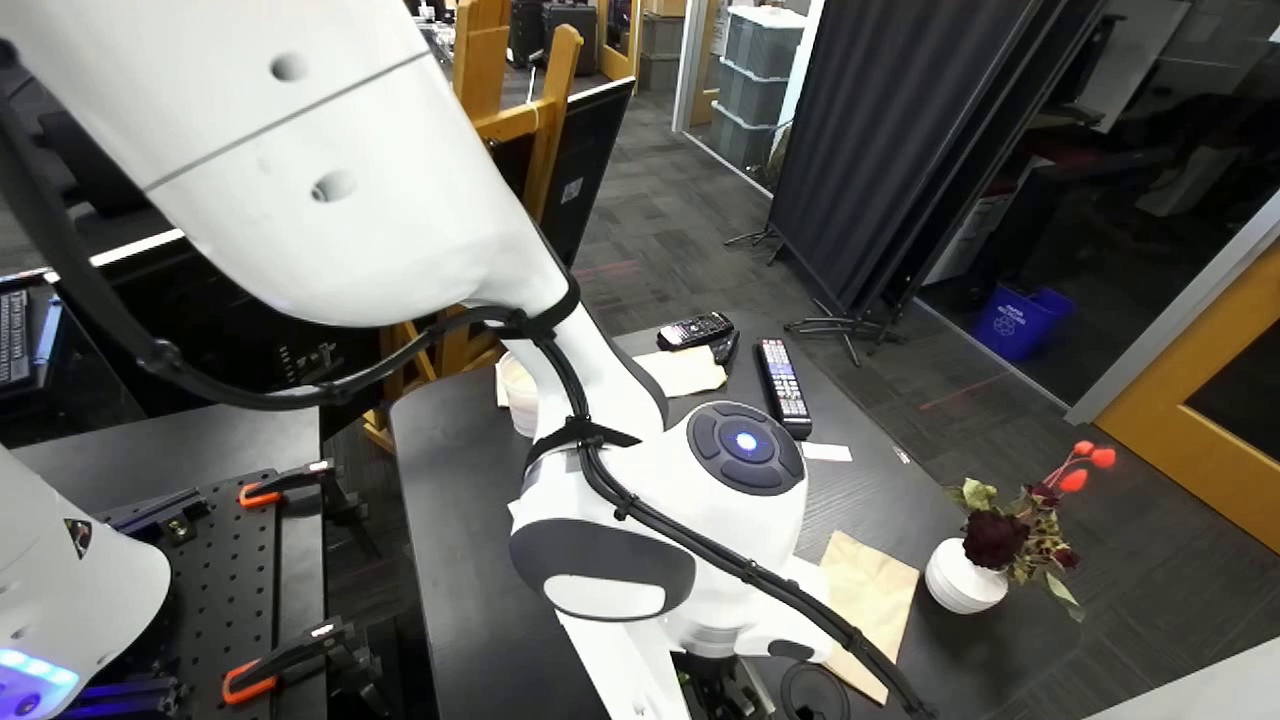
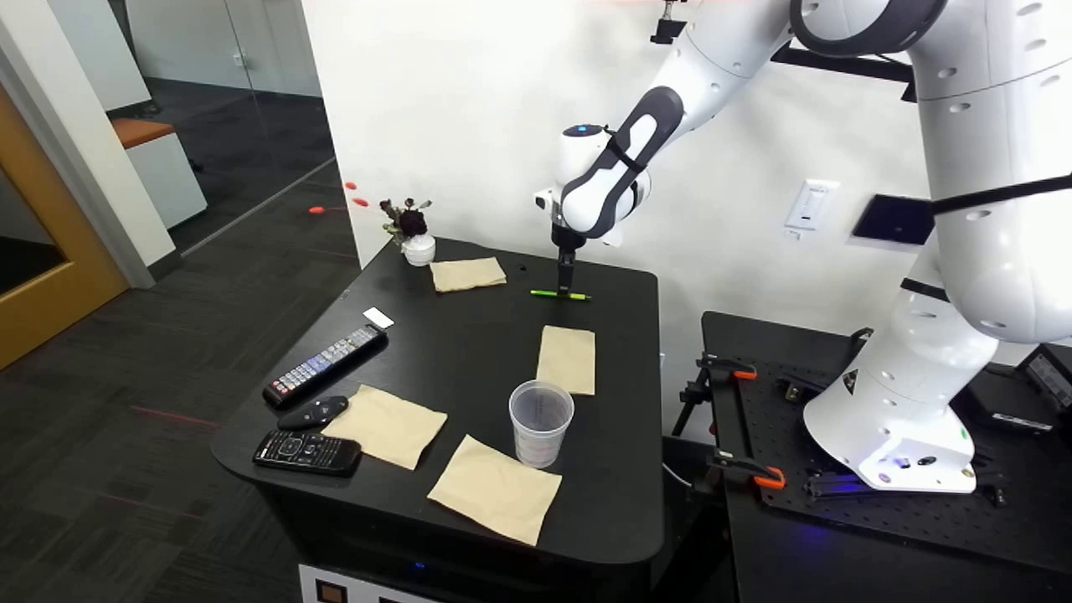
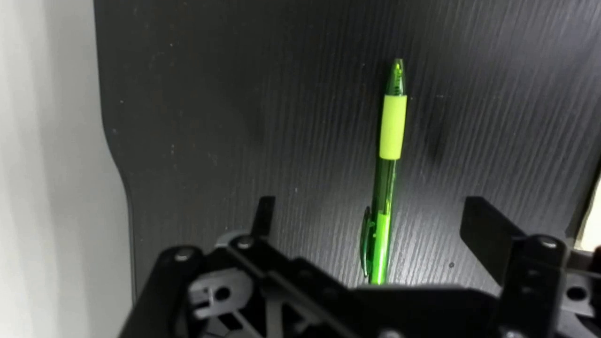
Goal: Put the pen in the cup
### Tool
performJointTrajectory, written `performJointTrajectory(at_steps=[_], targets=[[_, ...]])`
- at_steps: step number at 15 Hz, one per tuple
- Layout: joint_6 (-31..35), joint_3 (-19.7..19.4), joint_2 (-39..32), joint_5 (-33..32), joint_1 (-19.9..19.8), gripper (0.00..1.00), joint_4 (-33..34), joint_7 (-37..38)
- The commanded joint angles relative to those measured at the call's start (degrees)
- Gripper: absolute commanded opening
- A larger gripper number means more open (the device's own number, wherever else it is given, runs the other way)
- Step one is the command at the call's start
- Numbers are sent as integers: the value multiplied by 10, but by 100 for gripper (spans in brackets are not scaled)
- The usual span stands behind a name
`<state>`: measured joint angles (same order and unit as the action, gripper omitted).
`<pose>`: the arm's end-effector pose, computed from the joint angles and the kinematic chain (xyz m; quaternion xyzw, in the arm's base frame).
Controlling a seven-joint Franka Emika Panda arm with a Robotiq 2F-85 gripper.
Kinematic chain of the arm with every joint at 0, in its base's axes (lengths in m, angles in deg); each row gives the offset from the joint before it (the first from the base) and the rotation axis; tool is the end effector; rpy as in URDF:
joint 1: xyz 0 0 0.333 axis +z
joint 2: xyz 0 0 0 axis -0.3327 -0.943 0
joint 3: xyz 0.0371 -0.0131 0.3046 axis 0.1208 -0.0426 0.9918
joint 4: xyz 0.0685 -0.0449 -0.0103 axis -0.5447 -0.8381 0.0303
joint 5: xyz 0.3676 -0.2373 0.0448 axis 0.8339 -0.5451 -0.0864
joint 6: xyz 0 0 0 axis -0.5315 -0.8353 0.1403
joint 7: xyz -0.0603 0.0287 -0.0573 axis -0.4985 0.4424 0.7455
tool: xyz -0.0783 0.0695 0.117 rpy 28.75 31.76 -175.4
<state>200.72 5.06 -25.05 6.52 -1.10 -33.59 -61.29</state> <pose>0.5170 -0.2990 0.0487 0.9965 0.0674 0.0042 0.0492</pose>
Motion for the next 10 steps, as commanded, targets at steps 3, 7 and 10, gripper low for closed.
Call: performJointTrajectory(at_steps=[3, 7, 10], targets=[[8, 10, -21, -20, -8, 100, 17, 34], [6, 10, -31, -23, -8, 100, 23, 40], [6, 12, -36, -23, -8, 68, 27, 41]])
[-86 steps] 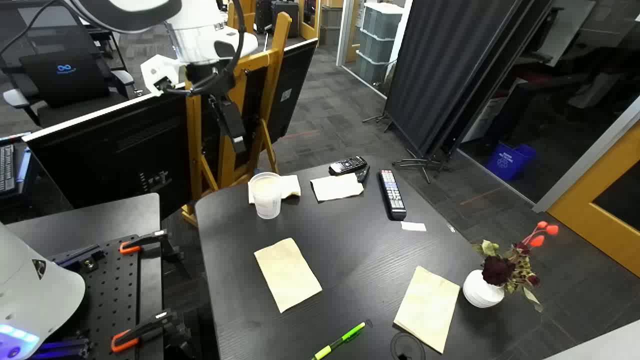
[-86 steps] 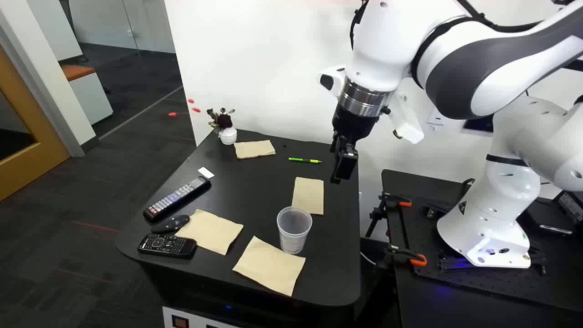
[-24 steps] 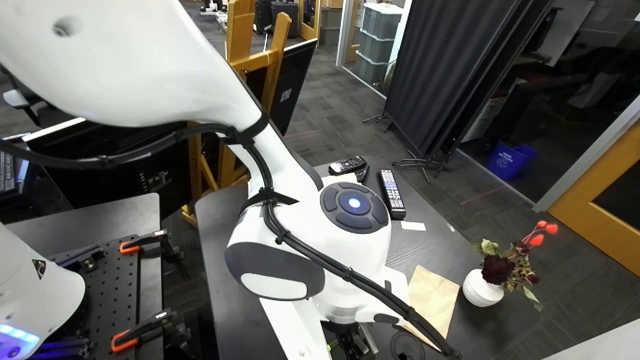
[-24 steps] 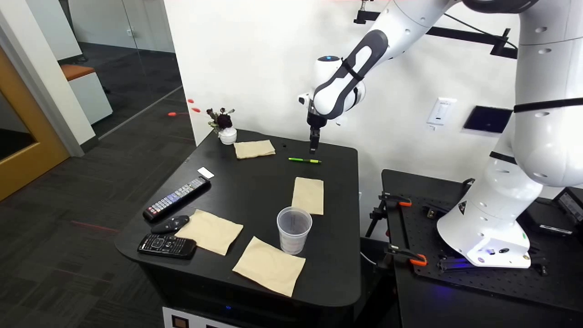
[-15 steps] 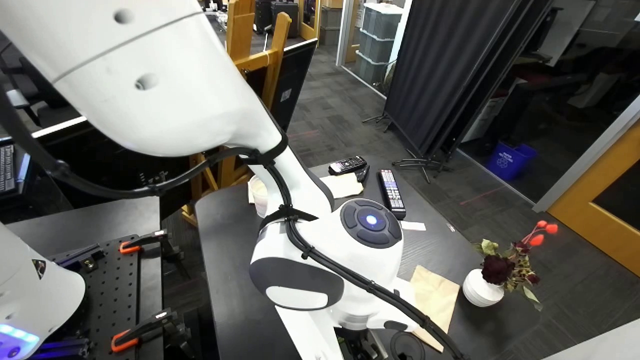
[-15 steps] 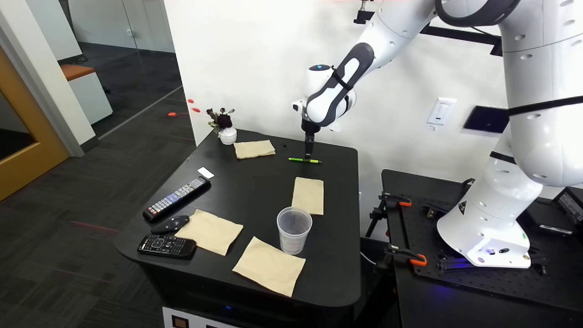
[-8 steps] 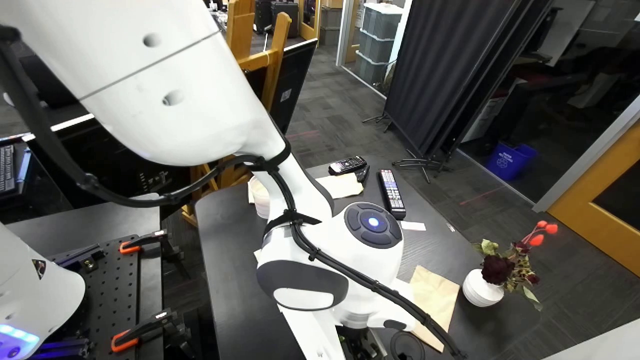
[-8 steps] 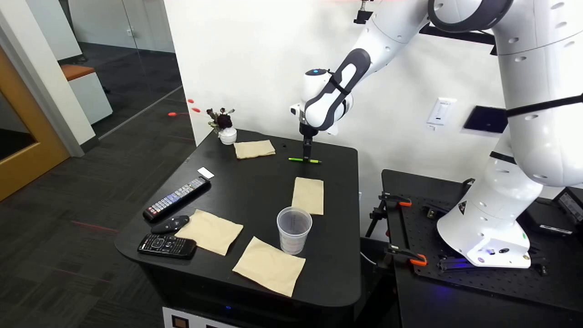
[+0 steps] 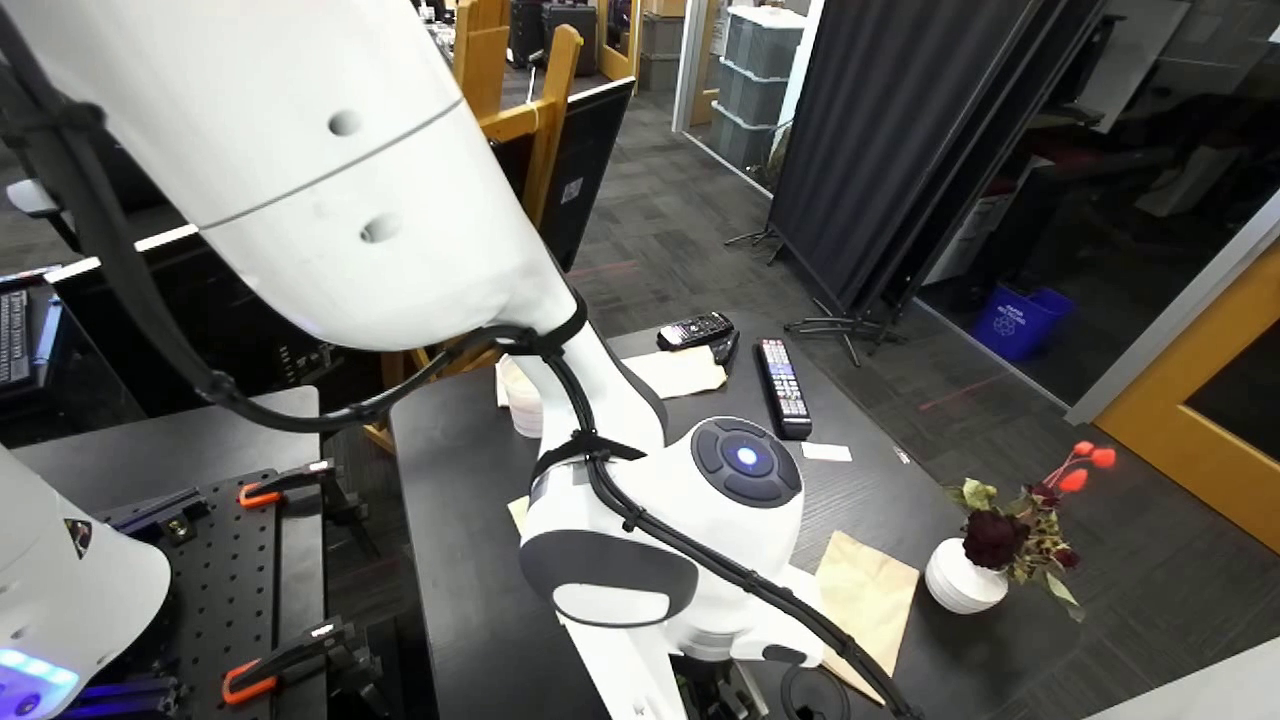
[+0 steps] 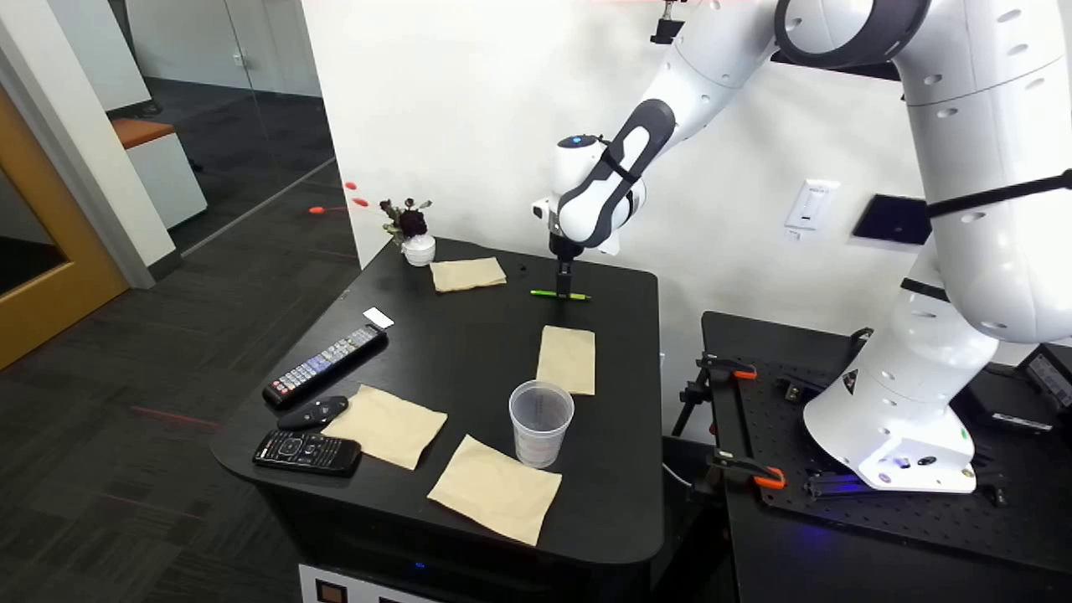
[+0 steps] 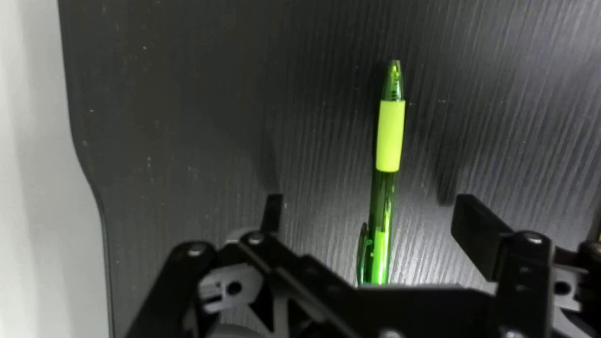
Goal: Put the pen in the cup
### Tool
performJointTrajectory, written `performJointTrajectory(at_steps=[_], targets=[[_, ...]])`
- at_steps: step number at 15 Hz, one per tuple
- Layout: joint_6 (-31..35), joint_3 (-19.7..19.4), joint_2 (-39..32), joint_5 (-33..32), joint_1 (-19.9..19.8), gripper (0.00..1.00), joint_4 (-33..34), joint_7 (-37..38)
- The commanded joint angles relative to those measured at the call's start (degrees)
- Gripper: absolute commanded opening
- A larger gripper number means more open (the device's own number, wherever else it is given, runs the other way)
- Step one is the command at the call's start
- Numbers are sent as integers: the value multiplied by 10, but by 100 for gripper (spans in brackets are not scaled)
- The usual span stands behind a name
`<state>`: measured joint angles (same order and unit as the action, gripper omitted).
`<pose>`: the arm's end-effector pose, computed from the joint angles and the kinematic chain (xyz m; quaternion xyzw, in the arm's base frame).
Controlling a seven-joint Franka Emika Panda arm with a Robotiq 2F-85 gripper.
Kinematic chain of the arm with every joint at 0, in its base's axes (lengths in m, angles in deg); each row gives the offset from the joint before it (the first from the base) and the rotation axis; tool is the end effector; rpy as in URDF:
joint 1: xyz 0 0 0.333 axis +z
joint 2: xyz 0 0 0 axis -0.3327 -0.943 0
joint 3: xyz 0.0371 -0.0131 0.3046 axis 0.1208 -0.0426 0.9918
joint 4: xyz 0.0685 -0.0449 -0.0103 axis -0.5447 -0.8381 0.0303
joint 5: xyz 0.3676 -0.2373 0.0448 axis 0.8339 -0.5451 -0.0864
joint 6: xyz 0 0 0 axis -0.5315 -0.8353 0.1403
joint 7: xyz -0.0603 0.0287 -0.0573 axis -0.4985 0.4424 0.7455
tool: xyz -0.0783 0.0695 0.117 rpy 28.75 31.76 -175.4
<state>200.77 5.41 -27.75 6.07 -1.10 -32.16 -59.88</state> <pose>0.5176 -0.2957 0.0296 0.9970 0.0627 -0.0058 0.0460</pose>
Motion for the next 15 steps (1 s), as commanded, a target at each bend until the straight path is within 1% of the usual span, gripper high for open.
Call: performJointTrajectory(at_steps=[1, 3, 7, 8, 9, 10, 12, 15], targets=[[5, 9, -11, -19, -7, 59, 15, 27], [5, 9, -13, -19, -7, 43, 18, 28], [5, 10, -13, -21, -7, 14, 20, 32], [5, 11, -13, -22, -6, 5, 20, 35], [5, 11, -11, -24, -6, 1, 18, 35], [4, 10, -10, -27, -5, 0, 17, 36], [-1, 12, 1, -26, -4, 3, 9, 39], [-7, 30, 44, -16, -7, 3, -19, 32]])
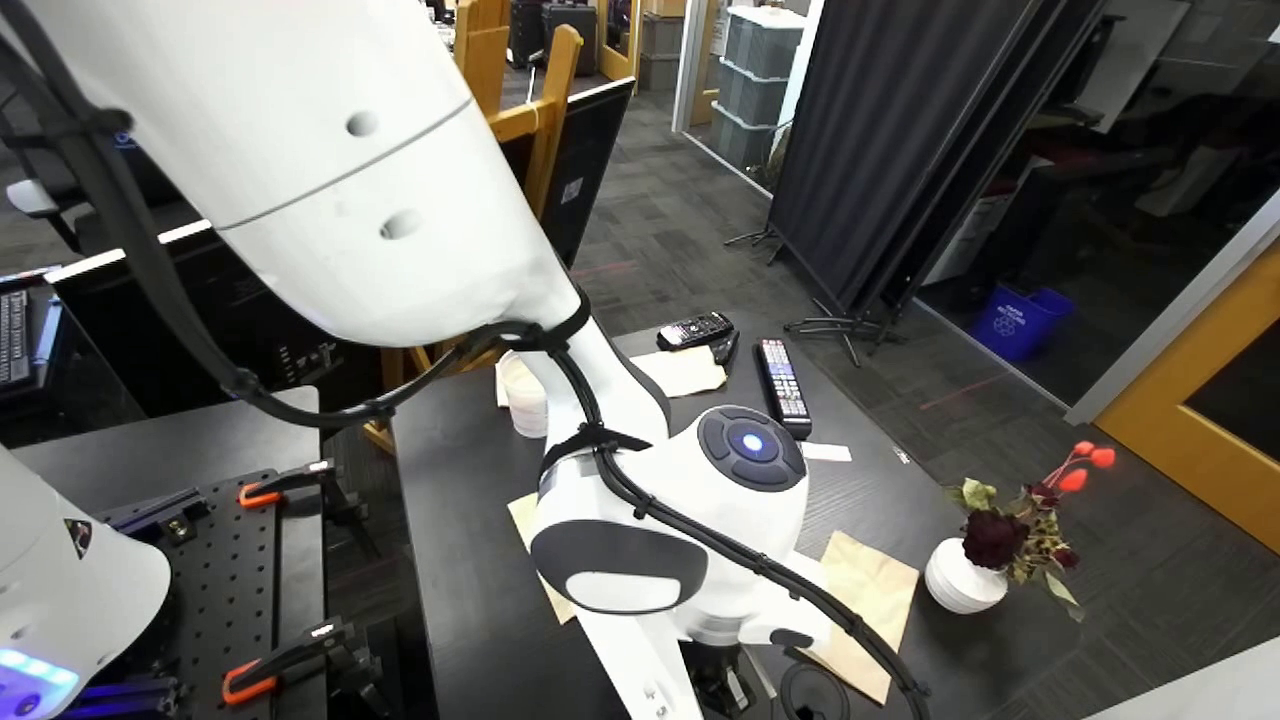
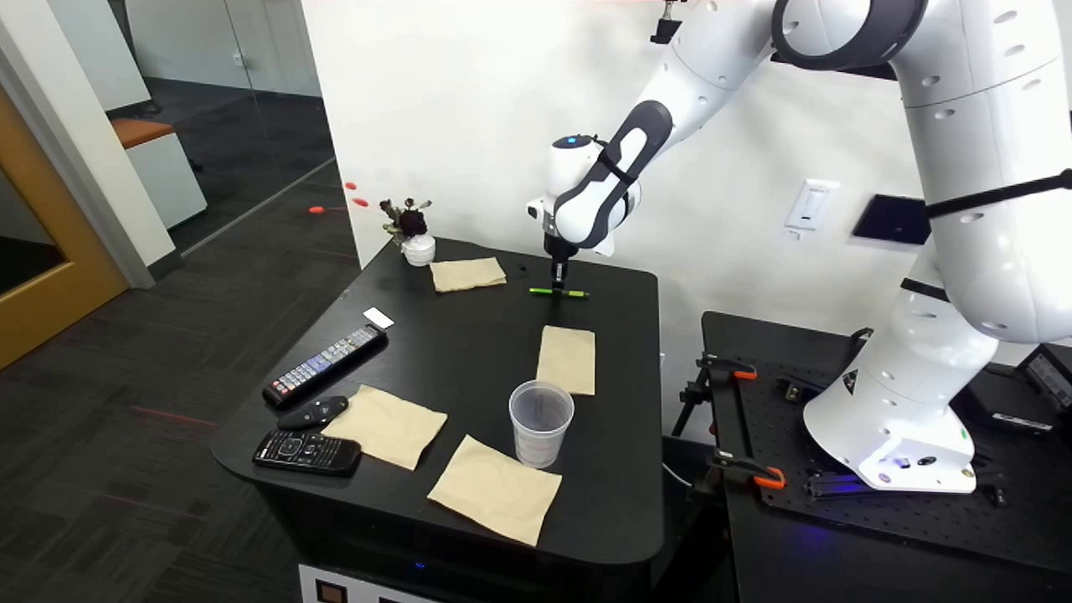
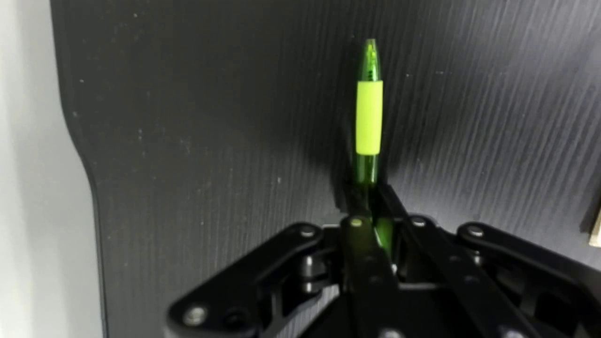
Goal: Put the pen in the cup
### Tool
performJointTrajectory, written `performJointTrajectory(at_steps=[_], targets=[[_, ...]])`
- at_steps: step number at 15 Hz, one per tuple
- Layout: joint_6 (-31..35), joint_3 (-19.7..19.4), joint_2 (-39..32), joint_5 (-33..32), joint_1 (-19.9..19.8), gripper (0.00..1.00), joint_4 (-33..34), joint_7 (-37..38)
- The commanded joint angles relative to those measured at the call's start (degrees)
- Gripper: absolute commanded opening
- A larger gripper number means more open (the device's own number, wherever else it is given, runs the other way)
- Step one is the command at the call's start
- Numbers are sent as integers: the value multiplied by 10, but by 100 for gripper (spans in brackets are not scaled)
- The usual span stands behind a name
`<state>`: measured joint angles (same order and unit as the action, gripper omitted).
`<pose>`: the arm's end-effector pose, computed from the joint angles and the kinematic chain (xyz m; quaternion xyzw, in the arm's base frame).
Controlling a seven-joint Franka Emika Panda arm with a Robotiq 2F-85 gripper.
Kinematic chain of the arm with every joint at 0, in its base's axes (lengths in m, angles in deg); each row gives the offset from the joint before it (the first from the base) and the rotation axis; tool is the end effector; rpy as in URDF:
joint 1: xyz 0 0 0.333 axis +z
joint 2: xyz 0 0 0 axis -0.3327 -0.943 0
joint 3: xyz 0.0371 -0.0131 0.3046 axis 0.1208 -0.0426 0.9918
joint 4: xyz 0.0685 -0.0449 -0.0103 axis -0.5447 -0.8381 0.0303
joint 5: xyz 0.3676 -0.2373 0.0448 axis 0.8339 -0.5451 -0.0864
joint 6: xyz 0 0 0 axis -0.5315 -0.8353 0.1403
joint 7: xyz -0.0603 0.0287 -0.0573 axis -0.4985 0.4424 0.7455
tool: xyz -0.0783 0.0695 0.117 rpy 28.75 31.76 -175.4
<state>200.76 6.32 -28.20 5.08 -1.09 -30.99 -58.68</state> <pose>0.5298 -0.2893 0.0313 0.9966 0.0672 0.0000 0.0483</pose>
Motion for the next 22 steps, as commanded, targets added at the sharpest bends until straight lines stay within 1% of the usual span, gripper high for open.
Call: performJointTrajectory(at_steps=[1, 2, 4, 7, 9, 11, 15, 16, 17, 19, 22], targets=[[-6, 29, 68, -5, -8, 3, -42, 16], [-7, 34, 84, -4, -4, 3, -51, 17], [-21, 58, 130, 9, -8, 3, -75, 7], [-46, 88, 201, 34, -1, 3, -109, -8], [-69, 107, 246, 67, 5, 3, -129, -29], [-95, 118, 286, 106, 18, 3, -146, -59], [-153, 103, 346, 148, 72, 3, -170, -75], [-165, 98, 359, 151, 86, 3, -176, -63], [-145, 84, 318, 135, 90, 12, -148, -55], [-155, 82, 339, 139, 106, 12, -160, -54], [-155, 79, 345, 139, 109, 12, -168, -53]])
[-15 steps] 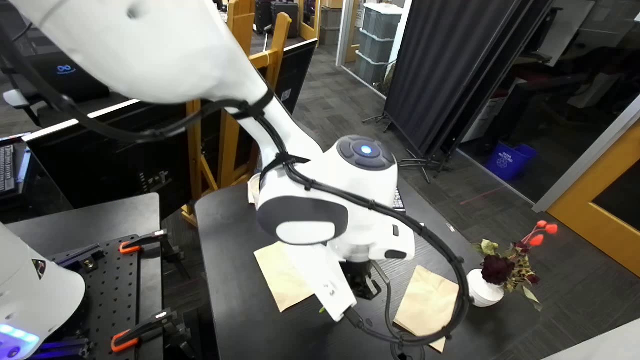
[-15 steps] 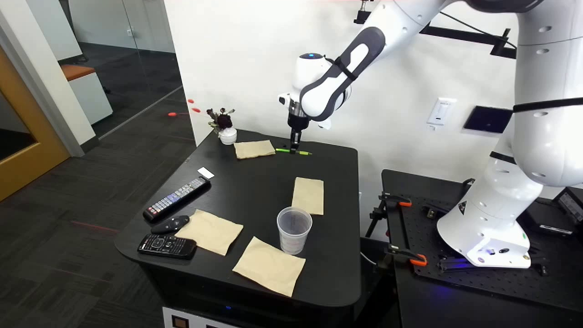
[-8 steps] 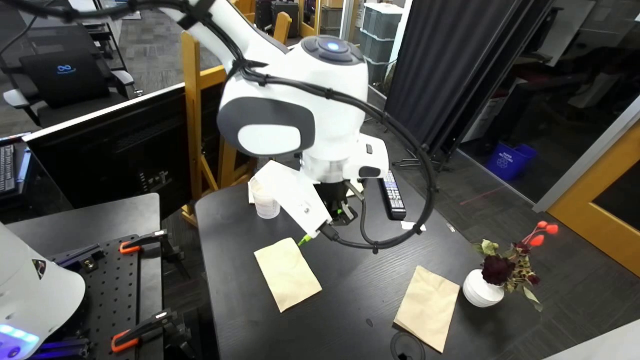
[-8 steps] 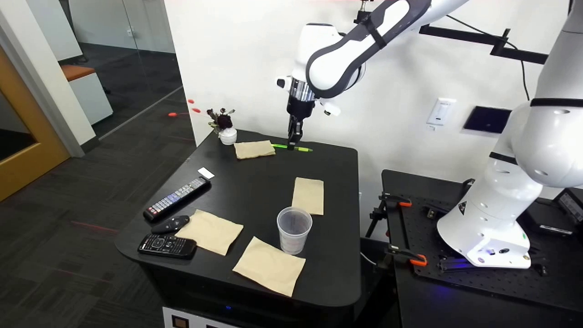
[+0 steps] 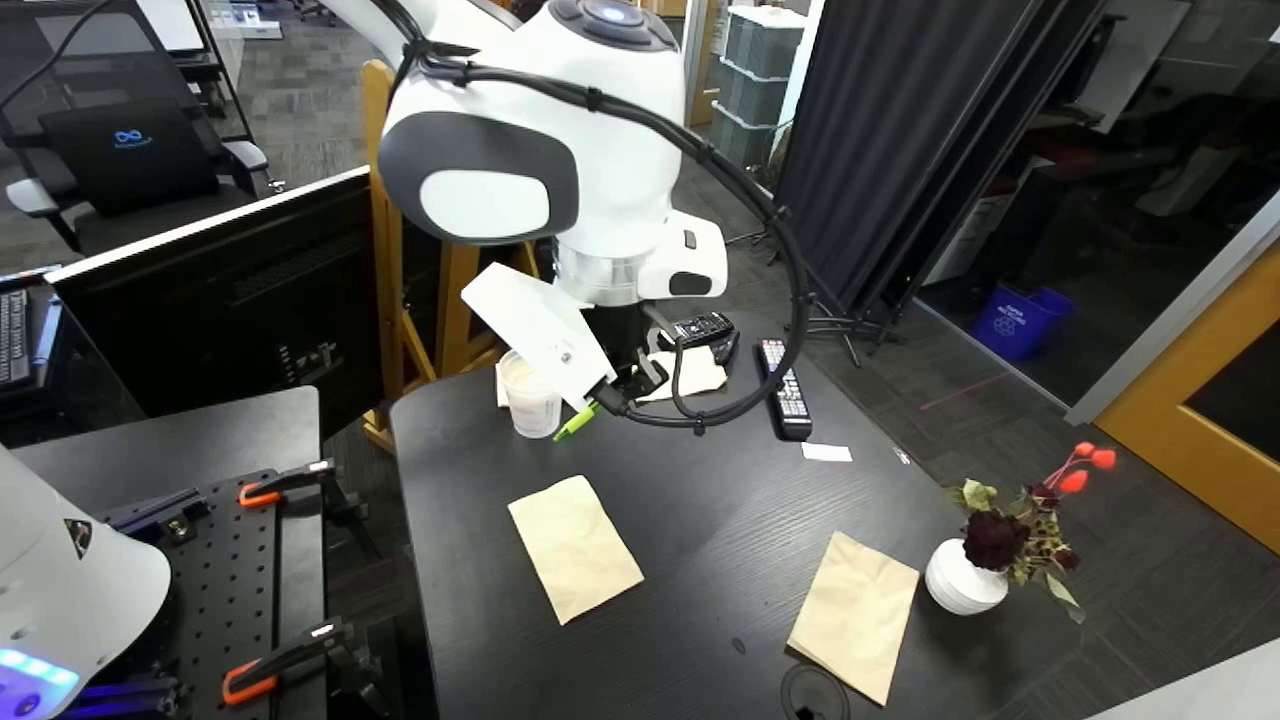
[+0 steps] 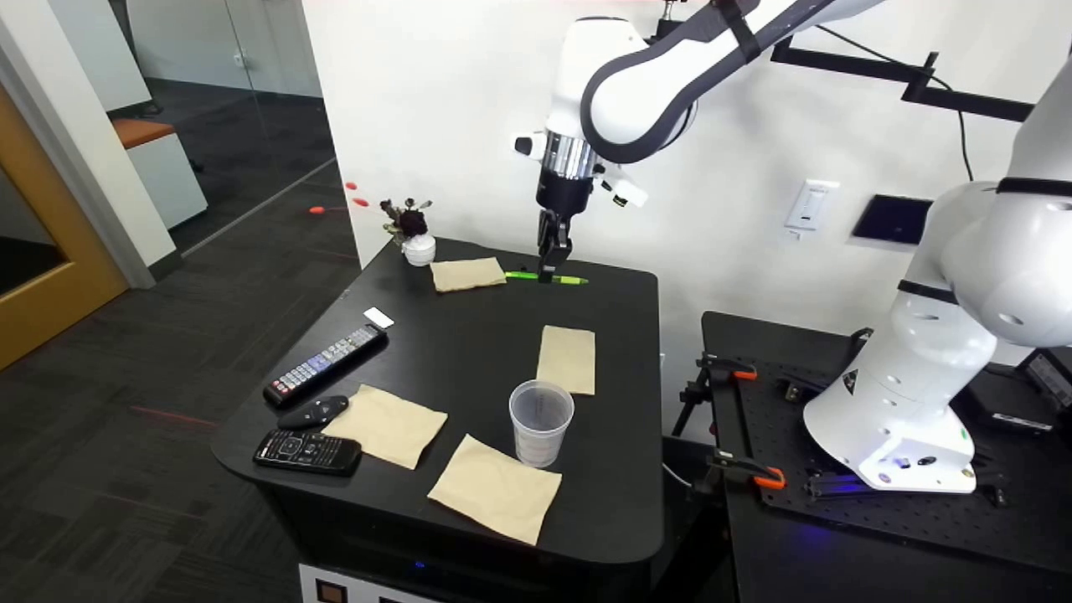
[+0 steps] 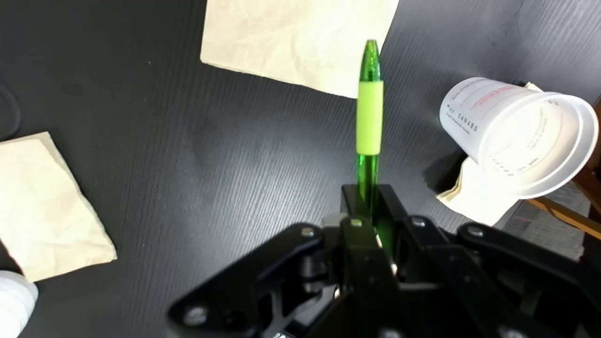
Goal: Put the pen in the cup
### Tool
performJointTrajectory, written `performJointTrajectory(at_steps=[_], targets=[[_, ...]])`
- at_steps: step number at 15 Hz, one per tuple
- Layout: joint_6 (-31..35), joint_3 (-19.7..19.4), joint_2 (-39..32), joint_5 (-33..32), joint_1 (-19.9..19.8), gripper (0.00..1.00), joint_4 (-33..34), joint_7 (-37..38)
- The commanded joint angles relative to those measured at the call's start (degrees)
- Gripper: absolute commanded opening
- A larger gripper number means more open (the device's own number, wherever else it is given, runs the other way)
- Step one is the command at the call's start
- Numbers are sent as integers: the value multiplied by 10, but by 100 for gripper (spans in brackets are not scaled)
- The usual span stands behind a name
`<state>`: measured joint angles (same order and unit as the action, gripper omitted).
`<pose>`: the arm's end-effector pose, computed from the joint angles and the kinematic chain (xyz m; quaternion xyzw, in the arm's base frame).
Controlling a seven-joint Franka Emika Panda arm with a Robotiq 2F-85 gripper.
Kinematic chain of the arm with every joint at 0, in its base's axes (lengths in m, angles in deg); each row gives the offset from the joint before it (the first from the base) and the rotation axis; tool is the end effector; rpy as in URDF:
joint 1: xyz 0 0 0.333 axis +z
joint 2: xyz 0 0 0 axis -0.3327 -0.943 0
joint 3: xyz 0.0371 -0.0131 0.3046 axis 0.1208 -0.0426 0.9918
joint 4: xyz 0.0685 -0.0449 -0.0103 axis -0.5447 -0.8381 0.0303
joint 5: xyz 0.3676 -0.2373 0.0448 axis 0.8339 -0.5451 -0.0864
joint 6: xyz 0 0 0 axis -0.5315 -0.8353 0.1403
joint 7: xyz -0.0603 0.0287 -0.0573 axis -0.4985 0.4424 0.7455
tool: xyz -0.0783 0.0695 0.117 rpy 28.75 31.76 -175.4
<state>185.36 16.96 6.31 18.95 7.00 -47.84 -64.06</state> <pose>0.5399 -0.0807 0.2321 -0.9819 -0.1700 -0.0674 0.0494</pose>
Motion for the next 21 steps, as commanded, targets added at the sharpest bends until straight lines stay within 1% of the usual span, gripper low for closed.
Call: performJointTrajectory(at_steps=[1, 3, 7, 11, 15, 17, 18, 19, 21], targets=[[-1, -29, 0, 0, 28, 3, 0, 1], [11, -30, -9, 68, 37, 3, 1, -60], [12, -25, -12, 233, 53, 3, 3, -217], [-1, -28, -11, 355, 62, 3, 8, -380], [-32, -33, -10, 485, 62, 3, 16, -567], [-72, -41, -16, 551, 57, 3, 20, -654], [-35, -39, -11, 507, 69, 12, 7, -590], [-50, -44, -11, 528, 68, 12, 9, -621], [-58, -48, -12, 536, 66, 12, 10, -637]])
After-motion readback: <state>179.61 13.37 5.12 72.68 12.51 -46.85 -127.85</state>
